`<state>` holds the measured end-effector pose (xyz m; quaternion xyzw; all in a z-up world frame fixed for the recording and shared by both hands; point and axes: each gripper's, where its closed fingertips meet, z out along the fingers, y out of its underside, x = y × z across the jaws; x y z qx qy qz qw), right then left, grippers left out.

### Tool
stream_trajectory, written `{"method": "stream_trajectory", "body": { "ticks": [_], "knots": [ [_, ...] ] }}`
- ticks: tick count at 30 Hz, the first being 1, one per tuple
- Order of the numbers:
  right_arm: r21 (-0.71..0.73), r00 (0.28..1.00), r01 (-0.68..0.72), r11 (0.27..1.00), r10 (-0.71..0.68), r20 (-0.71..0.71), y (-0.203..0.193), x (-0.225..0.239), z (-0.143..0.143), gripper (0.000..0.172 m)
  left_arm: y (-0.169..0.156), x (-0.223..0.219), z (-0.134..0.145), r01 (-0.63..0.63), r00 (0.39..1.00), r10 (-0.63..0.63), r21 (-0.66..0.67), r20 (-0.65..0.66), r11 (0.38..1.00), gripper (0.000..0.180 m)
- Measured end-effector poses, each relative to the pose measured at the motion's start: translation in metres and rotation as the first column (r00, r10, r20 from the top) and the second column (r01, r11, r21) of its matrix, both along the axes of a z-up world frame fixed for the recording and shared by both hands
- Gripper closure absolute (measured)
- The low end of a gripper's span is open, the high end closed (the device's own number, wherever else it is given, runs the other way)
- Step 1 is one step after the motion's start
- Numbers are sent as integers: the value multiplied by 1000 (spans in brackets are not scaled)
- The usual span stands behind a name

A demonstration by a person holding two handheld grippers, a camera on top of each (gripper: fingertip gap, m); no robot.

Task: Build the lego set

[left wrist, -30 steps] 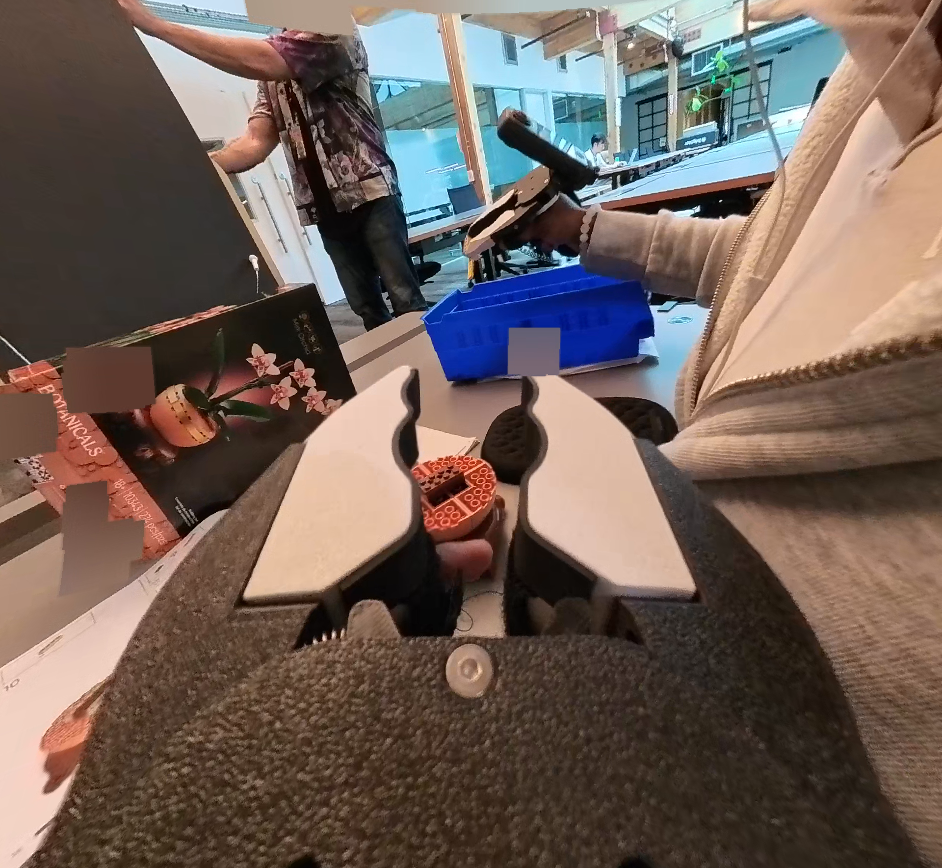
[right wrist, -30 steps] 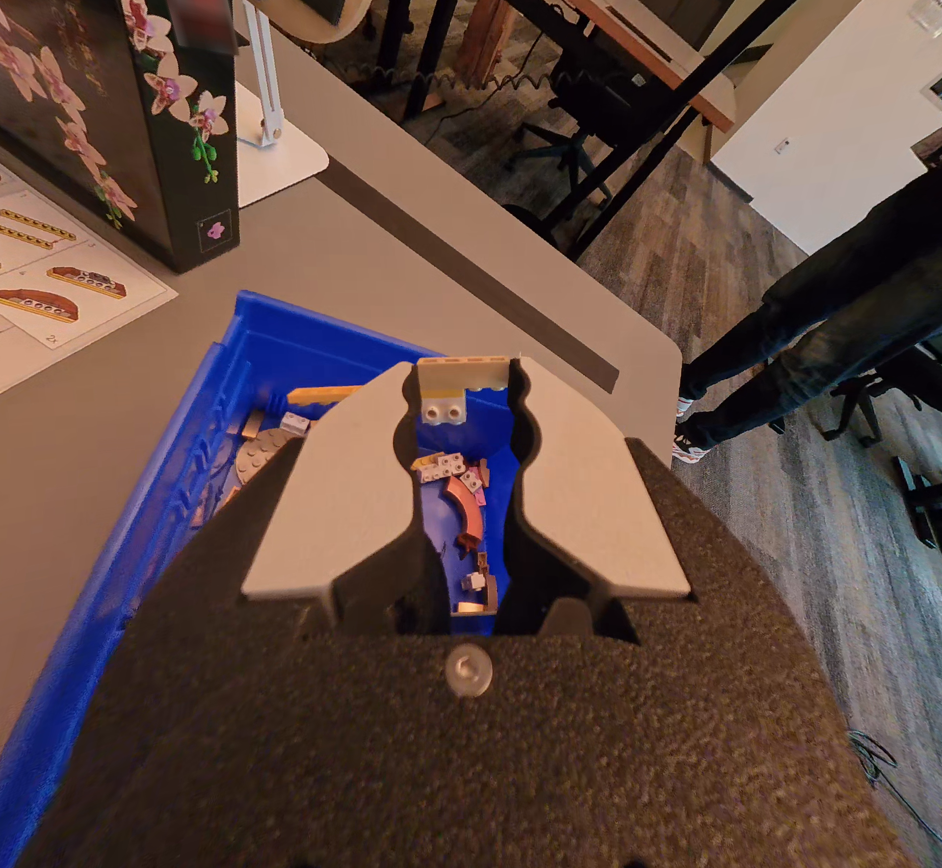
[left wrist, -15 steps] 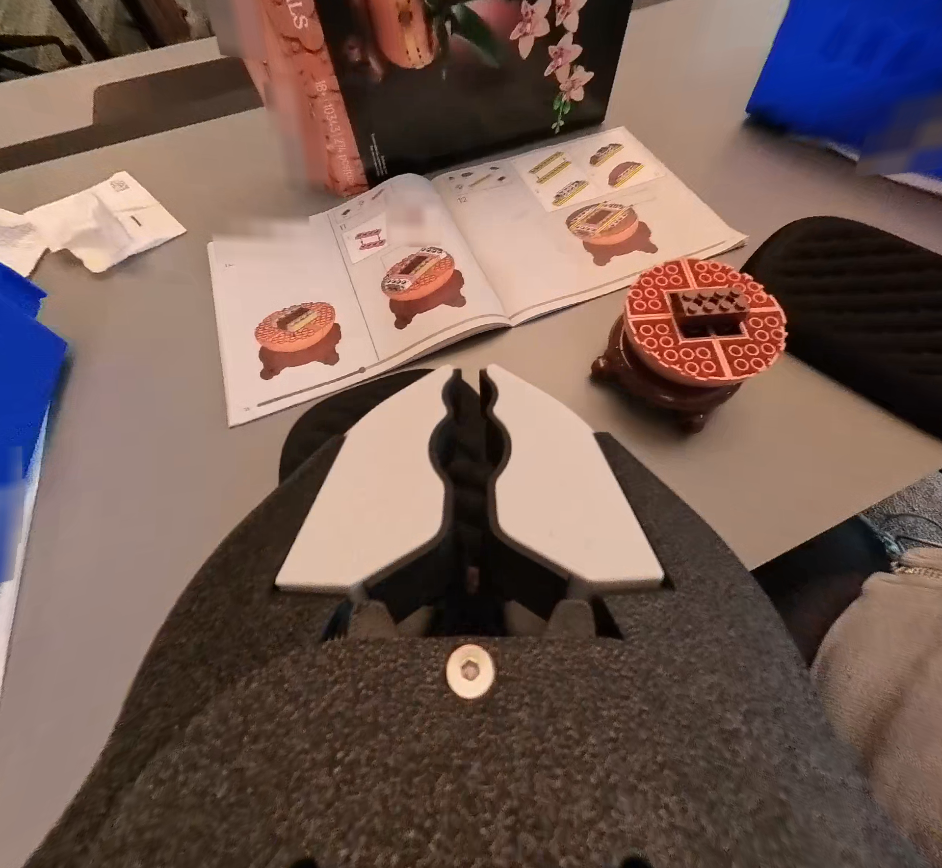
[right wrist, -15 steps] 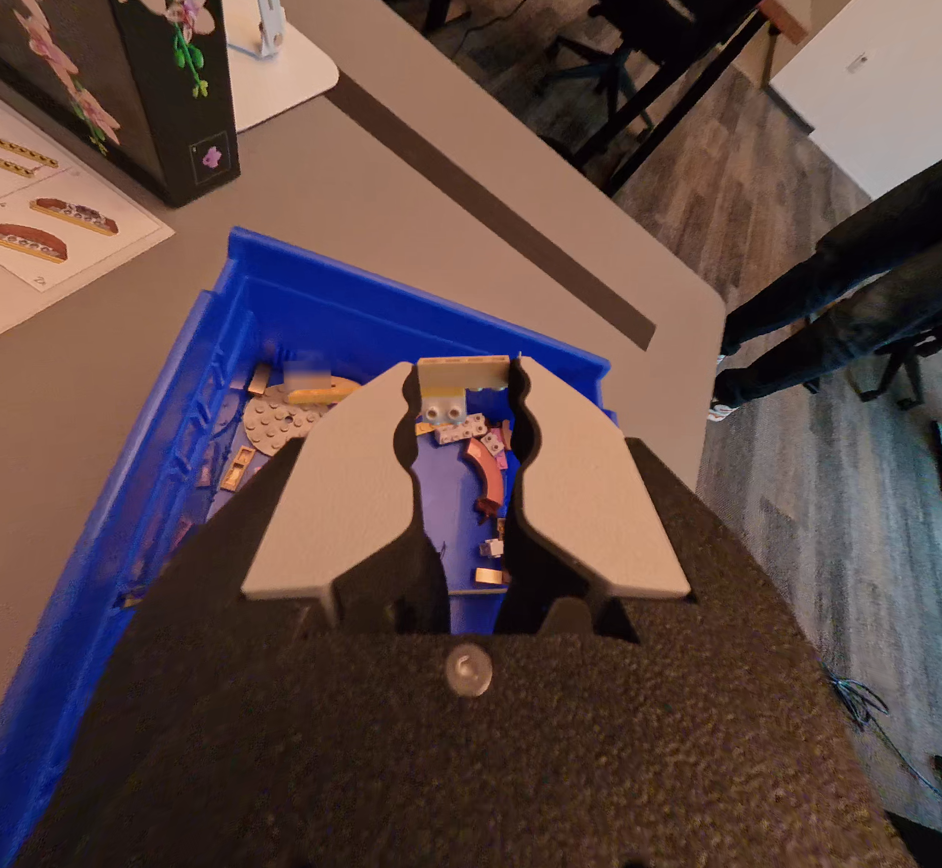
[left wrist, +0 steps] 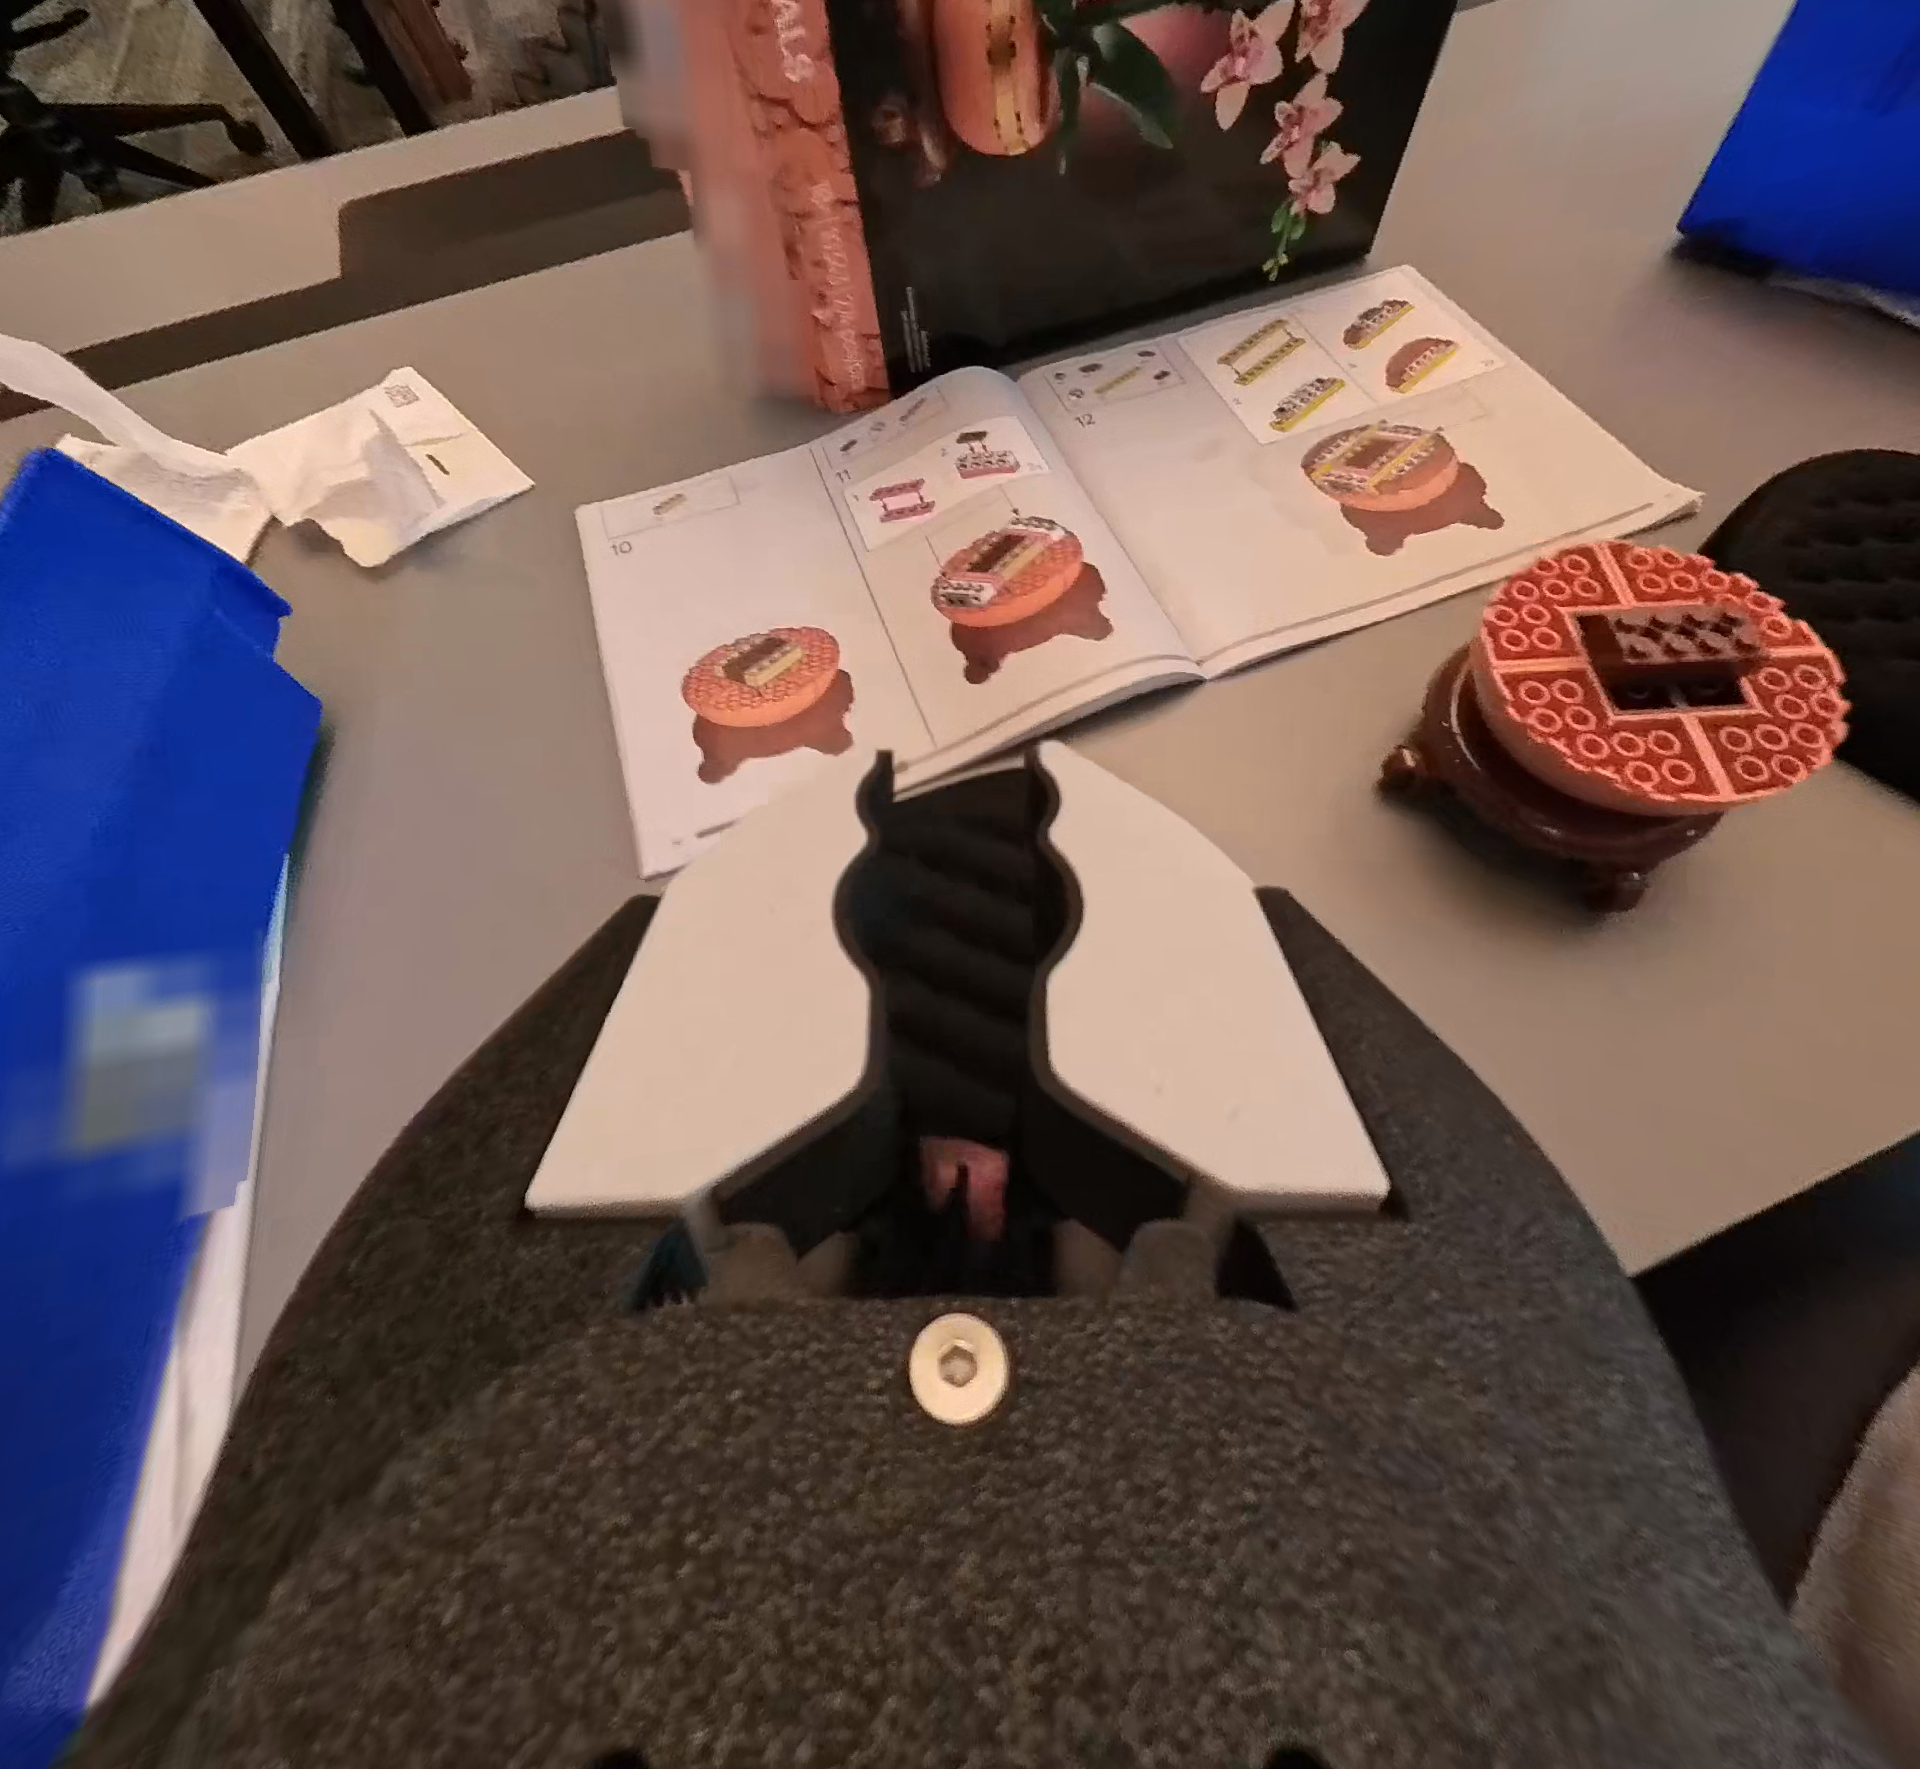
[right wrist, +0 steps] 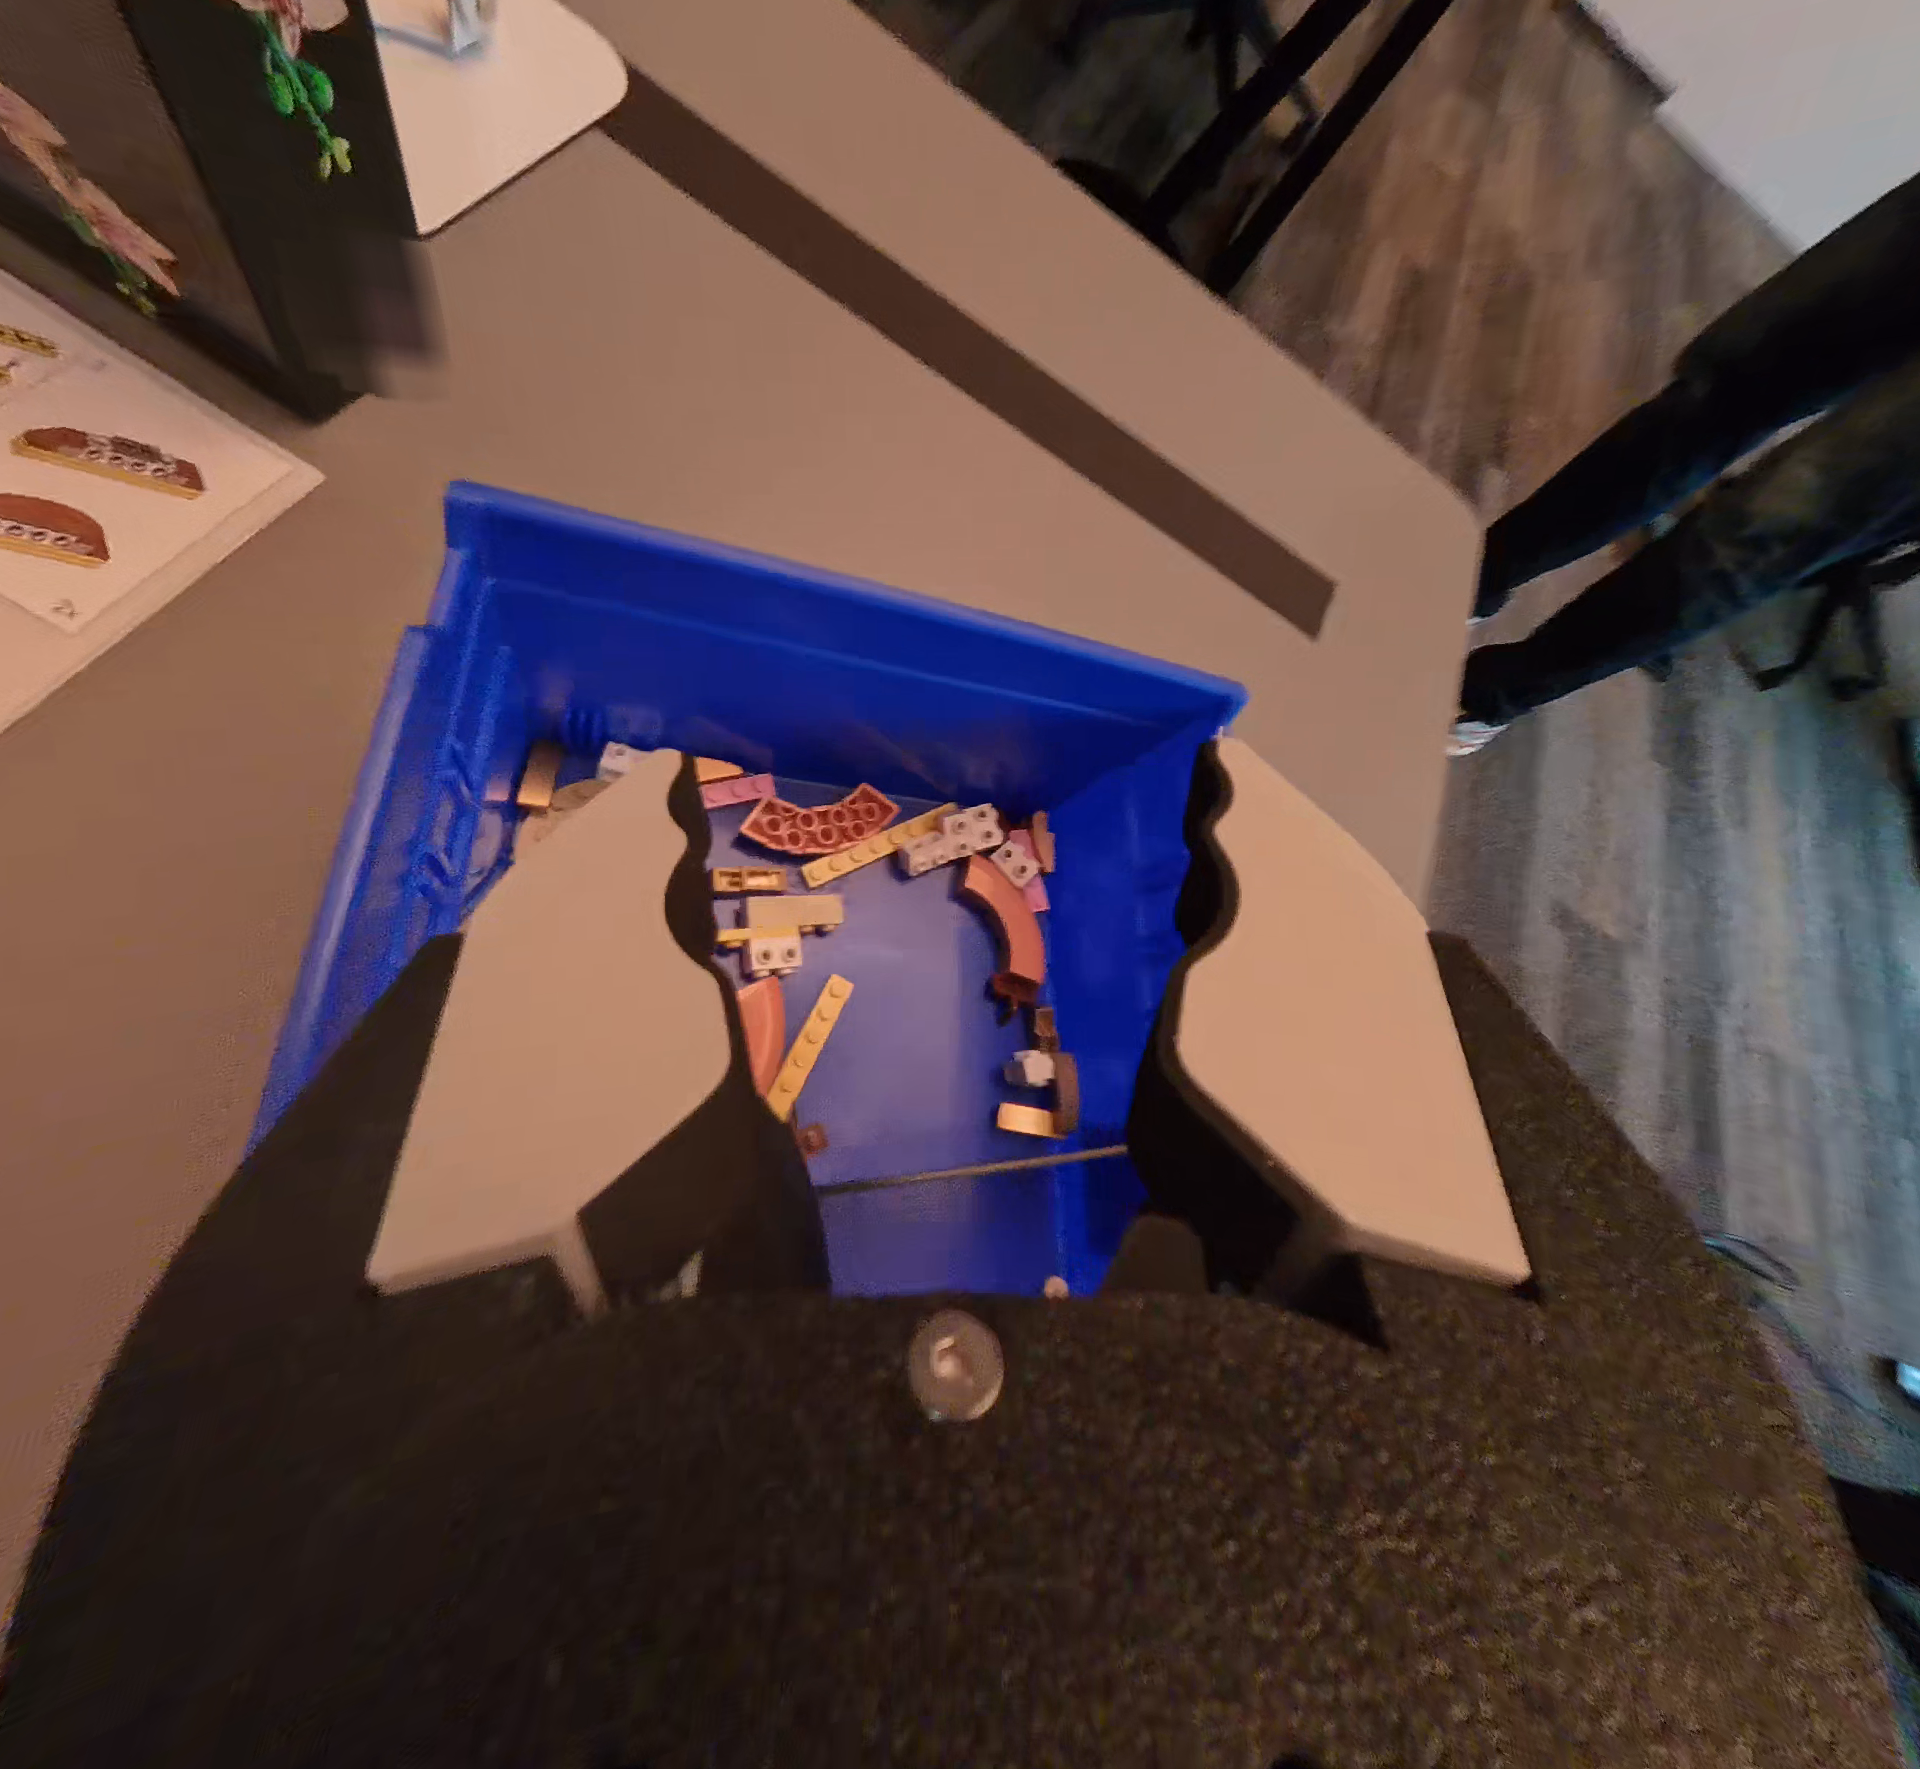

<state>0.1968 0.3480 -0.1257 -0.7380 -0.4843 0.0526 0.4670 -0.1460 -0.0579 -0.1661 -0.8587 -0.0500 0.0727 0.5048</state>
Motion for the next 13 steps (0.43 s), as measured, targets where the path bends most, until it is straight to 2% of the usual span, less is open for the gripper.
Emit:
{"method": "stream_trajectory", "body": {
  "ticks": [3,6,8,10,13],
  "knots": [
    [57,998,57,997,-56,-20,-10,3,20,83,9,-16,10,-6,1000,6,42,12,999,132],
    [49,983,64,997,-54,-178,-46,-11,41,99,24,-29,20,-40,999,40,106,0,994,109],
    [53,960,55,997,-38,-277,-83,-25,50,98,33,-34,17,-67,997,70,112,-19,991,87],
    [49,938,31,998,-12,-346,-125,-41,47,84,35,-34,9,-90,995,94,94,-44,992,61],
    [15,926,59,998,-49,-374,-177,-55,24,55,30,-27,7,-127,990,133,144,-38,981,41]
  ]
}}
